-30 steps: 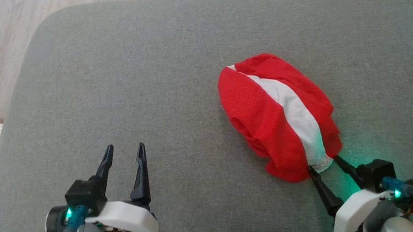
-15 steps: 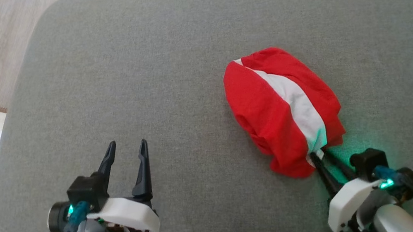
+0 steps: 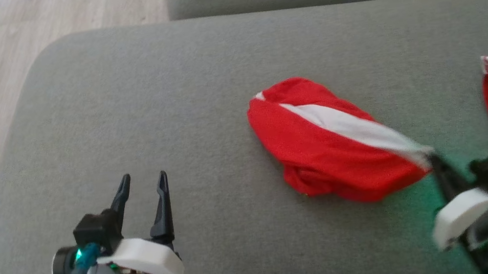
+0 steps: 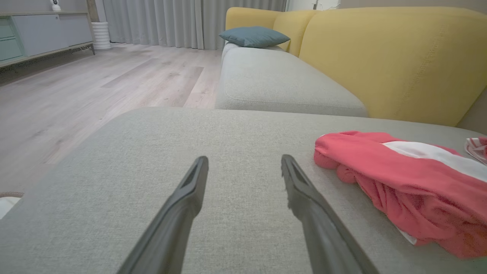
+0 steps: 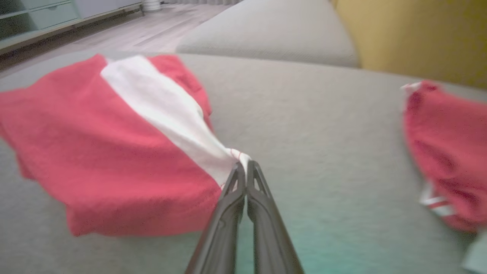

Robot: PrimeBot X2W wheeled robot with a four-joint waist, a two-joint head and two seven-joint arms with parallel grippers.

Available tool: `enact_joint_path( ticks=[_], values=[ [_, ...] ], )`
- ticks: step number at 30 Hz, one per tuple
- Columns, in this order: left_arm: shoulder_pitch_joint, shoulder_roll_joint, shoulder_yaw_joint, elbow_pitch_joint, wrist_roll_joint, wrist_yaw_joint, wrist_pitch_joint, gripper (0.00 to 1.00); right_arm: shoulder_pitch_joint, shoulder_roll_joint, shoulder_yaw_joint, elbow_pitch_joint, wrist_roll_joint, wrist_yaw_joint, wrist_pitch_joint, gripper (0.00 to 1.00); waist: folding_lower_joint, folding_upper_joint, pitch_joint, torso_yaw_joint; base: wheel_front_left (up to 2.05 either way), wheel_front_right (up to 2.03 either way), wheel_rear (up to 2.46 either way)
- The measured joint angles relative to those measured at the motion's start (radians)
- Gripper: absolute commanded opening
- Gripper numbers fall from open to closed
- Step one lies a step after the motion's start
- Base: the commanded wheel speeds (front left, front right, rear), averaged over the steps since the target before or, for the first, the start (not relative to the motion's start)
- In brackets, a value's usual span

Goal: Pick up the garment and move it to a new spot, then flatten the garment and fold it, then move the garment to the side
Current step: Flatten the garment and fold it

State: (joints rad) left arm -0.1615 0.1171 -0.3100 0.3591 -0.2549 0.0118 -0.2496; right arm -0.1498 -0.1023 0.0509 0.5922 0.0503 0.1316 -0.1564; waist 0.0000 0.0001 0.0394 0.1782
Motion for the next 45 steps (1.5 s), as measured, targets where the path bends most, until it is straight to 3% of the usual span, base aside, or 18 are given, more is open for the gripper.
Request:
enact_joint_path(
  ticks=[5,10,14,20,21,22,31,36,42,45],
  values=[
    [0.03,-0.008,0.005,0.0,0.0,-0.003,0.0,1.0,0.011,-0.064,-0.138,-0.114,-0.114,0.0,0.044,0.0,0.0,0.0,-0.028,-0.047,0.0,0.0,0.0],
    [0.037,-0.02,0.016,0.0,0.006,-0.006,0.0,1.0,0.092,-0.065,-0.196,-0.236,-0.218,0.0,0.067,0.0,0.0,0.0,-0.046,-0.098,0.0,0.0,0.0],
    [0.037,-0.027,0.022,0.001,0.011,-0.012,0.0,1.0,0.169,-0.04,-0.202,-0.289,-0.243,0.0,0.092,0.0,0.0,0.0,-0.053,-0.13,0.0,0.0,0.0],
    [0.037,-0.03,0.03,0.002,0.016,-0.017,0.0,1.0,0.3,0.026,-0.159,-0.269,-0.199,0.0,0.143,0.0,0.0,0.0,-0.053,-0.151,0.0,0.0,0.0],
    [0.037,-0.03,0.03,0.002,0.016,-0.021,0.0,1.0,0.307,0.028,-0.155,-0.261,-0.196,0.0,0.15,0.4,0.0,0.0,-0.053,-0.153,0.0,0.0,0.0],
    [0.037,-0.03,0.03,0.004,0.018,-0.021,0.0,1.0,0.307,0.029,-0.153,-0.257,-0.193,0.0,0.153,1.0,0.0,0.0,-0.053,-0.155,0.0,0.0,0.0],
    [0.032,-0.033,0.037,0.017,0.024,-0.039,0.0,1.0,0.204,0.056,-0.185,-0.361,-0.163,0.0,0.045,1.0,0.0,0.0,-0.05,-0.155,0.0,0.0,0.0],
    [0.014,-0.039,0.046,0.012,0.018,-0.043,0.0,1.0,0.171,0.059,-0.137,-0.381,-0.127,0.0,-0.008,1.0,0.0,0.0,-0.048,-0.16,0.0,0.0,0.0],
    [-0.031,-0.043,0.062,0.017,-0.019,-0.072,0.002,1.0,0.174,0.059,-0.113,-0.366,-0.076,0.0,-0.012,1.0,0.0,0.0,-0.037,-0.187,0.0,0.0,0.0],
    [-0.1,-0.031,0.049,0.03,-0.03,-0.1,0.053,1.0,0.163,0.059,-0.098,-0.365,-0.064,0.0,-0.012,1.0,0.0,0.0,-0.022,-0.21,0.0,0.0,0.0]
  ],
)
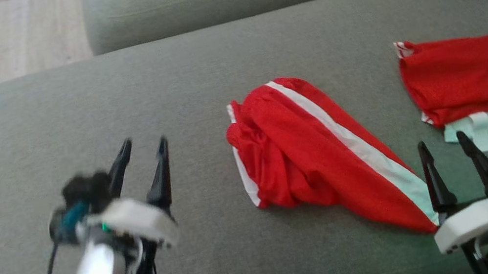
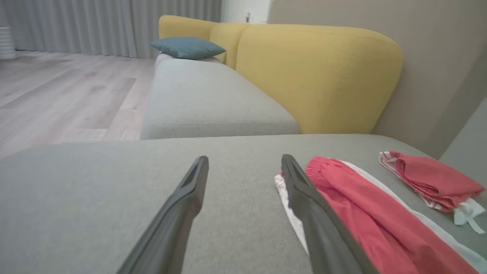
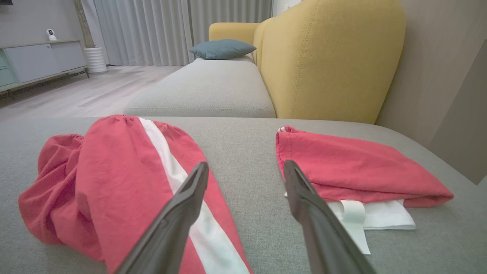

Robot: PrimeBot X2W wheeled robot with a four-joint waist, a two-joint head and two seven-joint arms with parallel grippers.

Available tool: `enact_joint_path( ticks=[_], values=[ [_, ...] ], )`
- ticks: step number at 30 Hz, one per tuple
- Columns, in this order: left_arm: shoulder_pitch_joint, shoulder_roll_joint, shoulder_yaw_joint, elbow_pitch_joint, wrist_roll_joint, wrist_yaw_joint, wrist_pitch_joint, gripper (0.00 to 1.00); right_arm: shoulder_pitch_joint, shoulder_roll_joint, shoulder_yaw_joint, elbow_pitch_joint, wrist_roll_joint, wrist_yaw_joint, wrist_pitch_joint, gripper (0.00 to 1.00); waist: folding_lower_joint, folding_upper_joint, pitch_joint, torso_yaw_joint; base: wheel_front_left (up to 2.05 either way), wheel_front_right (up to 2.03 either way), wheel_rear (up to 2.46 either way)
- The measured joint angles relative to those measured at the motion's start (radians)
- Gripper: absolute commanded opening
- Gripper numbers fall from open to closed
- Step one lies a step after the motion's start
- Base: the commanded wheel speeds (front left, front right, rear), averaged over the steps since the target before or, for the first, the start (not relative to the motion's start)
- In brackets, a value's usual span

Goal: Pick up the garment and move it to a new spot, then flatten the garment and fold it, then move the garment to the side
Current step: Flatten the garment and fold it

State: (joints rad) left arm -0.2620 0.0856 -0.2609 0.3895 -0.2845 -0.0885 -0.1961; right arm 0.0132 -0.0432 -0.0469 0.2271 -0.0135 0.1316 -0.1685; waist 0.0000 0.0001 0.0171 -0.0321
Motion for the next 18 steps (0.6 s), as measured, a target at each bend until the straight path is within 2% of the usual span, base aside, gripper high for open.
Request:
enact_joint_path(
  ticks=[4,8,9,13,18],
  values=[
    [-0.154,0.025,-0.058,0.026,-0.035,-0.032,0.135,1.0,-0.049,0.0,0.016,-0.014,0.006,0.0,0.001,1.0,0.0,0.0,0.028,-0.04,0.0,0.0,0.0],
    [-0.336,0.066,-0.155,0.07,-0.146,-0.036,0.308,1.0,-0.098,-0.001,0.039,-0.038,0.019,0.0,0.007,1.0,0.0,0.0,0.063,-0.09,0.0,0.0,0.0],
    [-0.336,0.066,-0.155,0.07,-0.146,-0.036,0.308,1.0,-0.098,-0.001,0.039,-0.038,0.019,0.0,0.007,1.0,0.0,0.0,0.063,-0.09,0.0,0.0,0.0],
    [-0.497,0.146,-0.32,0.092,-0.312,-0.042,0.486,1.0,-0.138,-0.001,0.067,-0.06,0.04,0.0,0.012,1.0,0.0,0.0,0.1,-0.15,0.0,0.0,0.0],
    [-0.626,0.254,-0.459,0.117,-0.516,-0.042,0.664,1.0,-0.173,-0.002,0.101,-0.081,0.068,0.0,0.015,1.0,0.0,0.0,0.146,-0.233,0.0,0.0,0.0]
  ],
)
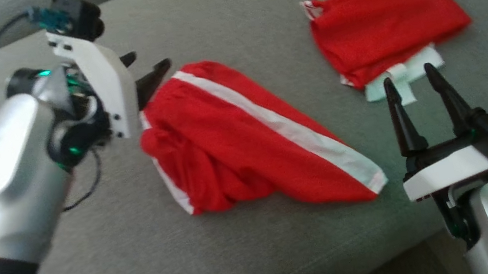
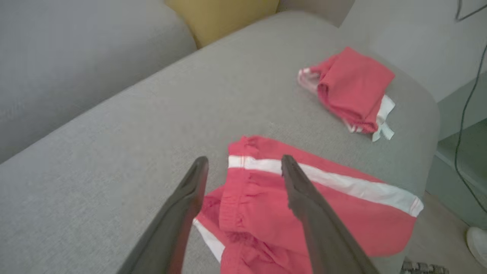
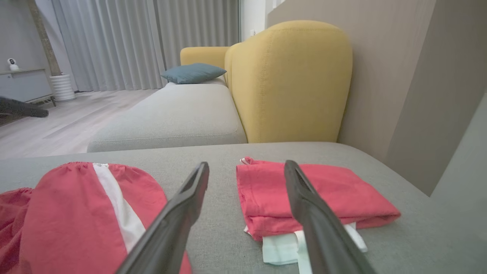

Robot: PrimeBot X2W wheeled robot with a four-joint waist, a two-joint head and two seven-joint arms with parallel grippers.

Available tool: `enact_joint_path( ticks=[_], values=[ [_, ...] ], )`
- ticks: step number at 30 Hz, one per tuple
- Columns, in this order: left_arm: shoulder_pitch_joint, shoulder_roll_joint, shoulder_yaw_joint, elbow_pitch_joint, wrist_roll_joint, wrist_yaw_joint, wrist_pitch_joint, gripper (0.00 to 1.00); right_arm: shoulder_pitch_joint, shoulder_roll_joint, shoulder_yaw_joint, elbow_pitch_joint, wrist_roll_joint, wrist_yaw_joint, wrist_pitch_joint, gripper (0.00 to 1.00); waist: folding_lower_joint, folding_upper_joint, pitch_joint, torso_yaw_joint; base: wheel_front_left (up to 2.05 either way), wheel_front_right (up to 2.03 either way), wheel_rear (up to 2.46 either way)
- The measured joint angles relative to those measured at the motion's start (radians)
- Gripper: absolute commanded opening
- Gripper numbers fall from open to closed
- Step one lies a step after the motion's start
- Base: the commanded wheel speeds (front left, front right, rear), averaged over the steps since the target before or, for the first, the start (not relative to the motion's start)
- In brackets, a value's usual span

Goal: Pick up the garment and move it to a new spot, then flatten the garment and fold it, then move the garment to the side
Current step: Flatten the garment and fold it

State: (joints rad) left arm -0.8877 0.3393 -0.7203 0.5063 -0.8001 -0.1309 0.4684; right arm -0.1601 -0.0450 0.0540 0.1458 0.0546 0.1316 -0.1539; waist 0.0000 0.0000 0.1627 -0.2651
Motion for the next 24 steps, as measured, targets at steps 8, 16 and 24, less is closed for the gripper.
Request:
enact_joint_path(
  ticks=[8,16,24],
  values=[
    [-0.12,0.099,-0.164,0.107,-0.153,0.0,0.138,1.0,-0.014,0.0,0.055,0.003,0.034,0.0,-0.015,1.0,0.0,0.0,0.075,-0.122,0.0,0.0,0.0],
    [-0.182,0.105,-0.234,0.211,-0.214,0.0,0.161,1.0,-0.016,0.0,0.101,0.021,0.052,0.0,-0.033,1.0,0.0001,0.0,0.116,-0.183,0.0,0.0,0.0],
    [-0.192,0.106,-0.276,0.251,-0.271,0.0,0.172,1.0,-0.017,0.0,0.104,0.035,0.061,0.0,-0.046,1.0,0.0001,0.0,0.128,-0.21,0.0,0.0,0.0]
  ],
)
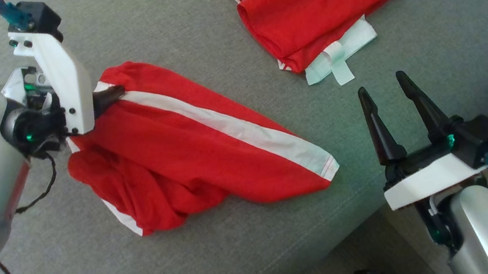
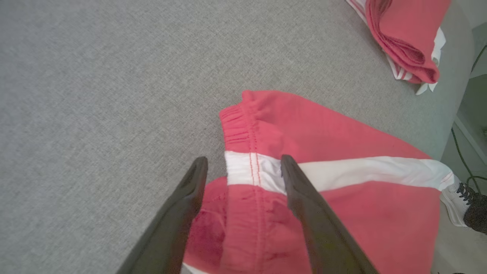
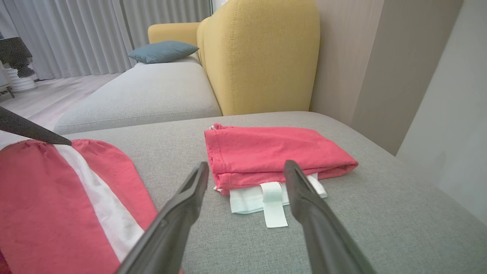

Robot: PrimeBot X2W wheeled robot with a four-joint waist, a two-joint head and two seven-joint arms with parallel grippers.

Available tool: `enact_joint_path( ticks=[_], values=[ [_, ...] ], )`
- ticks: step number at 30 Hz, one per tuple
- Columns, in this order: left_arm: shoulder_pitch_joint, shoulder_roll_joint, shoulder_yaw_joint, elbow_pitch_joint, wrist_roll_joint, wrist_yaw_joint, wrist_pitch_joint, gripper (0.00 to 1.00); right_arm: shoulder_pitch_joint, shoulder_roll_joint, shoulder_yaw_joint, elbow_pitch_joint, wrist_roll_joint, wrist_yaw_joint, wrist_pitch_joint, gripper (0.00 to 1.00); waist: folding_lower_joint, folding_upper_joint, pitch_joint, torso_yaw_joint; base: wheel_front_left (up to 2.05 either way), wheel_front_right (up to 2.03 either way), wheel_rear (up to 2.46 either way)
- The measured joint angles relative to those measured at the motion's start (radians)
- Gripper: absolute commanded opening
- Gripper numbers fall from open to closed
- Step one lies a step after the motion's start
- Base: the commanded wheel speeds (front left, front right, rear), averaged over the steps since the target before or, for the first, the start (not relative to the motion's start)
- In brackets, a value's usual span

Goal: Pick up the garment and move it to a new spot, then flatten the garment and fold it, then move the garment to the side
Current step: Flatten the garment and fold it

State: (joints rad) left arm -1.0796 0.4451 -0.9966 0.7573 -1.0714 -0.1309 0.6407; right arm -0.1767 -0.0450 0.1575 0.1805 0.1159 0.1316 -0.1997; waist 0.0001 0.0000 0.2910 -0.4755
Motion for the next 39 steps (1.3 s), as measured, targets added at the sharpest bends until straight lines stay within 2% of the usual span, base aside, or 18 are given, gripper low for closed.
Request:
enact_joint_path(
  ticks=[6,7,8,9,13,17,22,31,39],
  values=[
    [-0.016,0.001,-0.036,0.005,-0.036,0.0,0.01,0.99,0.0,0.0,0.0,0.015,0.0,0.0,-0.003,1.0,0.0,0.0,-0.006,-0.005,0.0,0.0,0.0],
    [-0.016,0.001,-0.041,0.006,-0.045,0.0,0.016,0.49,0.0,0.0,0.0,0.016,0.0,0.0,-0.003,1.0,0.0,0.0,-0.007,-0.006,0.0,0.0,0.0],
    [-0.016,0.001,-0.052,0.006,-0.053,0.0,0.019,0.07,0.0,0.0,-0.001,0.017,0.0,0.0,-0.003,1.0,0.0,0.0,-0.007,-0.006,0.0,0.0,0.0],
    [-0.016,0.0,-0.059,0.006,-0.061,0.0,0.023,0.0,0.0,0.0,-0.001,0.018,0.0,0.0,-0.003,1.0,0.0,0.0,-0.007,-0.006,0.0,0.0,0.0],
    [-0.017,0.0,-0.065,0.005,-0.084,0.0,0.023,0.0,0.0,0.0,-0.005,0.024,0.0,0.0,-0.003,1.0,0.0,0.0,-0.01,-0.003,0.0,0.0,0.0],
    [-0.023,0.0,-0.067,0.007,-0.096,0.0,-0.02,0.0,0.0,0.0,-0.008,0.028,-0.005,0.0,-0.004,1.0,0.0,0.0,-0.02,0.003,0.0,0.0,0.0],
    [-0.037,0.0,-0.094,-0.011,-0.109,0.0,-0.064,0.0,0.003,0.0,0.023,0.045,-0.056,0.0,0.0,1.0,-0.0001,0.0,-0.039,0.013,0.0,0.0,0.0],
    [-0.037,0.001,-0.147,-0.06,-0.138,0.0,-0.106,0.0,0.032,-0.011,0.13,0.169,-0.109,0.0,0.088,1.0,-0.0001,0.0,-0.065,0.036,0.0,0.0,0.0],
    [-0.037,0.004,-0.193,-0.088,-0.157,0.0,-0.122,0.0,0.025,-0.026,0.156,0.249,-0.107,0.0,0.122,1.0,-0.0001,0.0,-0.068,0.05,0.0,0.0,0.0]
  ],
)
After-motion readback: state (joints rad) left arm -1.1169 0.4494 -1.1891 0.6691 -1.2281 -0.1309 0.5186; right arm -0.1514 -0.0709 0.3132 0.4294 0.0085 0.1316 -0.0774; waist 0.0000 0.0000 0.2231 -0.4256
